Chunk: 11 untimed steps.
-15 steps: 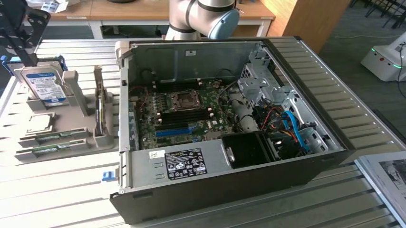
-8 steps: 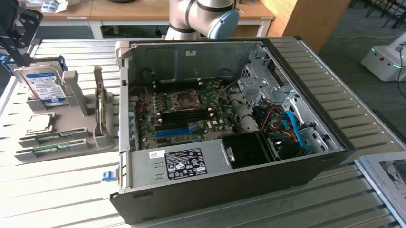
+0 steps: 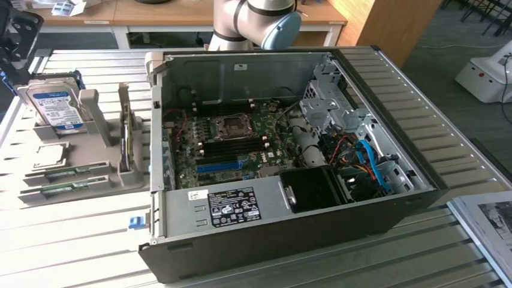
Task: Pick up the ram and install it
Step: 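Reach for the ram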
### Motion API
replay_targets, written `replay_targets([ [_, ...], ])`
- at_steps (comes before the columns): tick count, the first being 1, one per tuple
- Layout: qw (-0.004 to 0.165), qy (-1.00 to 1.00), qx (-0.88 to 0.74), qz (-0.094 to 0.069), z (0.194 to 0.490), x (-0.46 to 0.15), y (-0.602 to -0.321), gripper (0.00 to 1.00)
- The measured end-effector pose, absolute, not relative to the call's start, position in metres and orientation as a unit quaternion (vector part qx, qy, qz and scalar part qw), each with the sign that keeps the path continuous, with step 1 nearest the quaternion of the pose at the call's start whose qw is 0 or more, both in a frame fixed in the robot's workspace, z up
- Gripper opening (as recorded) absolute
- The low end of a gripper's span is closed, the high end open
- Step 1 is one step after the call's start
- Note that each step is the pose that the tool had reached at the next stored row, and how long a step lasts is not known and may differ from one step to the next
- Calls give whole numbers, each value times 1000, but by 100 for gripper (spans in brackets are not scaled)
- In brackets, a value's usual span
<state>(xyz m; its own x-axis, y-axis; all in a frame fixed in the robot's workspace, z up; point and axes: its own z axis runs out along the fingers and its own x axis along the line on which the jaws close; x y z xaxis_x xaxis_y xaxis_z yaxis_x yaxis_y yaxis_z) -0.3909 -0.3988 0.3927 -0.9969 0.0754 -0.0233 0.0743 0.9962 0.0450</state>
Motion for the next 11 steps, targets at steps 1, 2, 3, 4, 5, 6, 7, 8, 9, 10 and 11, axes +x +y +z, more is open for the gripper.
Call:
replay_targets([
  [1,12,999,37,22,393,-392,-399,10],
  [2,12,999,37,22,393,-392,-399,10],
  [3,12,999,37,22,393,-392,-399,10],
  [4,12,999,37,22,393,-392,-399,10],
  [5,12,999,37,22,393,-392,-399,10],
  [6,12,999,37,22,393,-392,-399,10],
  [7,12,999,37,22,393,-392,-399,10],
  [8,12,999,37,22,393,-392,-399,10],
  [9,12,999,37,22,393,-392,-400,10],
  [10,12,999,37,22,393,-392,-400,10],
  [11,12,999,37,22,393,-392,-401,10],
])
